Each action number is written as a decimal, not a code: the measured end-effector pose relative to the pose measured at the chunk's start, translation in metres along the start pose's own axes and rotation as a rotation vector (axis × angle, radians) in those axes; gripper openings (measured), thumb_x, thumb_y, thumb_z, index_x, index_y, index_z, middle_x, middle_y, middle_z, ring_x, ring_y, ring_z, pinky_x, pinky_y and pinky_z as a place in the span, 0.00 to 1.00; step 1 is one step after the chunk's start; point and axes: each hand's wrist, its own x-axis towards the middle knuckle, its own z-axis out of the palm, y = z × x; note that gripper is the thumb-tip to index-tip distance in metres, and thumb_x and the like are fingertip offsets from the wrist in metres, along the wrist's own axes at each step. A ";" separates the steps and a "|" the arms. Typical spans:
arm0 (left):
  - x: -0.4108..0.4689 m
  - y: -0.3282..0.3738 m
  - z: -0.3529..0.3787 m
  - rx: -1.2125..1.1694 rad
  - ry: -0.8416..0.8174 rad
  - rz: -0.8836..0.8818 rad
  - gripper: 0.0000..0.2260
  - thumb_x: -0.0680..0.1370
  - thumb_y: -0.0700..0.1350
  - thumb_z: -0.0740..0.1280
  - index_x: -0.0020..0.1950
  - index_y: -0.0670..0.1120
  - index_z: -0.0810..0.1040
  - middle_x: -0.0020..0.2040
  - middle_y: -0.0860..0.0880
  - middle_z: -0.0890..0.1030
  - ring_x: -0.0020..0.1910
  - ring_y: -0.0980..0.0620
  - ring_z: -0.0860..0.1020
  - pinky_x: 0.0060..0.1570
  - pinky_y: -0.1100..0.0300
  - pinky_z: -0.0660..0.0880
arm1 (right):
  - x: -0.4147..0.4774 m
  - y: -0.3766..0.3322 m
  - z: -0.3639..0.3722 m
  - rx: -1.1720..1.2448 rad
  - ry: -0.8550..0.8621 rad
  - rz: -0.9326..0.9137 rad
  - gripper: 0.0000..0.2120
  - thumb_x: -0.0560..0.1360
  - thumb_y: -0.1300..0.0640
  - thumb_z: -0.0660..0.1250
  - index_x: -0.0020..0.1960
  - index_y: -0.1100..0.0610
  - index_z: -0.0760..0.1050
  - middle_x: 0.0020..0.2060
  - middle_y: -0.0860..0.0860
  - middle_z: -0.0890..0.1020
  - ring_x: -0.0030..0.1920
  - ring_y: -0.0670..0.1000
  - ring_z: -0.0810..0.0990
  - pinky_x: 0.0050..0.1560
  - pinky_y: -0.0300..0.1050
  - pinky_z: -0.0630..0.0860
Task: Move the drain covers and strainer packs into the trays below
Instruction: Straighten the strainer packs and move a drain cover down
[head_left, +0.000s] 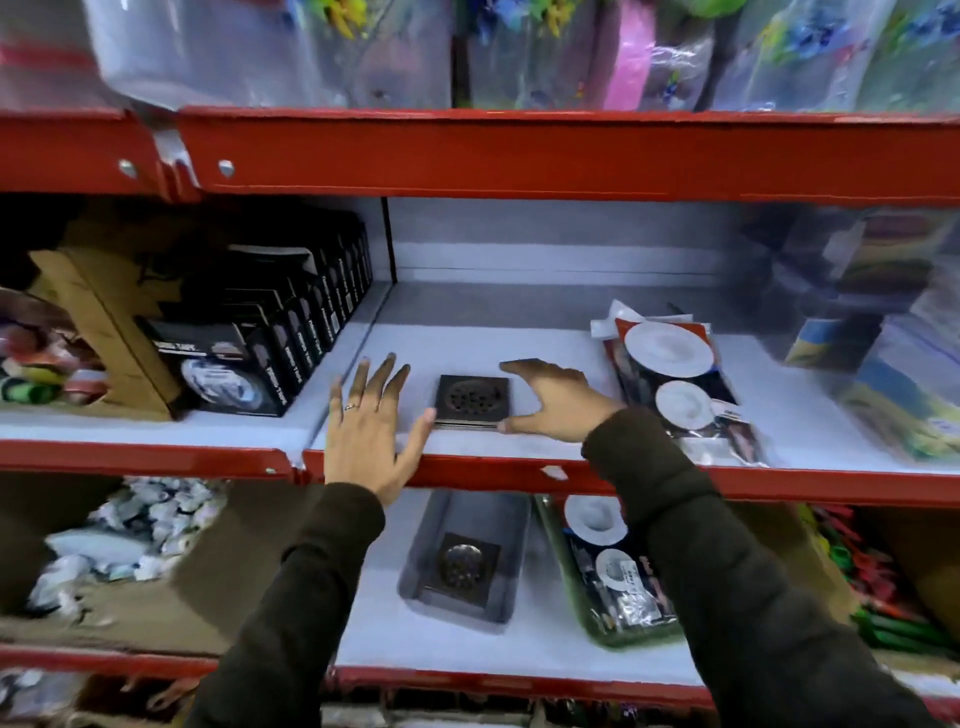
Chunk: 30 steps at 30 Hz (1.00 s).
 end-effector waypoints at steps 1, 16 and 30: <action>-0.002 -0.011 0.003 0.028 -0.002 0.054 0.32 0.80 0.64 0.47 0.77 0.48 0.65 0.78 0.49 0.66 0.80 0.47 0.56 0.79 0.42 0.49 | 0.013 -0.008 0.004 0.008 -0.065 0.015 0.42 0.72 0.44 0.73 0.79 0.53 0.57 0.78 0.53 0.61 0.78 0.55 0.60 0.77 0.49 0.56; -0.003 -0.022 0.010 0.044 0.149 0.182 0.29 0.80 0.55 0.49 0.78 0.45 0.62 0.79 0.47 0.64 0.80 0.43 0.57 0.78 0.39 0.48 | 0.060 -0.026 -0.003 0.055 -0.198 0.181 0.38 0.61 0.50 0.82 0.66 0.59 0.73 0.64 0.55 0.79 0.65 0.58 0.76 0.68 0.54 0.72; -0.004 -0.023 0.014 0.029 0.173 0.201 0.26 0.80 0.52 0.51 0.78 0.45 0.64 0.78 0.48 0.65 0.80 0.43 0.58 0.78 0.38 0.51 | -0.088 -0.067 0.004 0.218 -0.461 0.241 0.38 0.55 0.45 0.82 0.63 0.43 0.73 0.55 0.40 0.77 0.57 0.44 0.77 0.63 0.44 0.75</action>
